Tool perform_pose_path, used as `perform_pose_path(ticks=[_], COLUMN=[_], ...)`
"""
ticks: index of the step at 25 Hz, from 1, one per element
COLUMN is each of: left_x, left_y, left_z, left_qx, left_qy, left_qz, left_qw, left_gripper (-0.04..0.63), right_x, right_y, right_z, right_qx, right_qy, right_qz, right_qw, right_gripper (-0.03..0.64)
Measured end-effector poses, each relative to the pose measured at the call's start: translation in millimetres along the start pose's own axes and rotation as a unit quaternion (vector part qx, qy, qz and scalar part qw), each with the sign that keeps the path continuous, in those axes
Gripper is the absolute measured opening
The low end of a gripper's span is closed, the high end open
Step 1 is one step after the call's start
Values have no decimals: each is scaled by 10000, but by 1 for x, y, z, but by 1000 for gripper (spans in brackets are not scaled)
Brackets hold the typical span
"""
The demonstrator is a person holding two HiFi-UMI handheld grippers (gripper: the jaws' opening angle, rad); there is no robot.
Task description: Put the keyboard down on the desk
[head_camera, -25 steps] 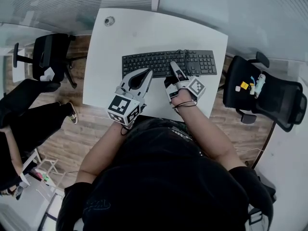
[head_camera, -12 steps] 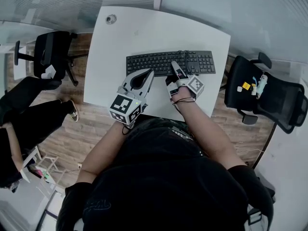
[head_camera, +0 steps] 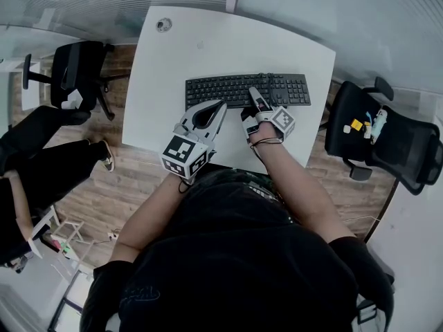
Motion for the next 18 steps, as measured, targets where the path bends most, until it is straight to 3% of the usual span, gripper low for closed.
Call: perform_pose_path(ticks=[6,9,18], left_x=[0,-1,-2], left_y=[4,5,8], left_z=[-3,-3,2], left_qx=[0,-6,-10], left_qy=[18,51,96], left_qz=[-10,-16,5], left_qw=[10000,10000,10000], left_gripper=[15,15,15], right_x=[-2,-3,-2], right_y=[-2,-4,-8], right_z=[5,3,-11], right_qx=[-191,-228,-208], right_qy=[-12,-24,-46], right_qz=[-6,-72,-196], right_qw=[9998,9997,9996], right_gripper=[115,223,322])
Point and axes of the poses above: the fingertips, and each gripper's own axes: y backward along the fingers, z to its right, x out of its top, the point moved 7 cm from there along y, backward along the fingers, and after that the axes turned 2 degrees about z, right-handed, at the moved point
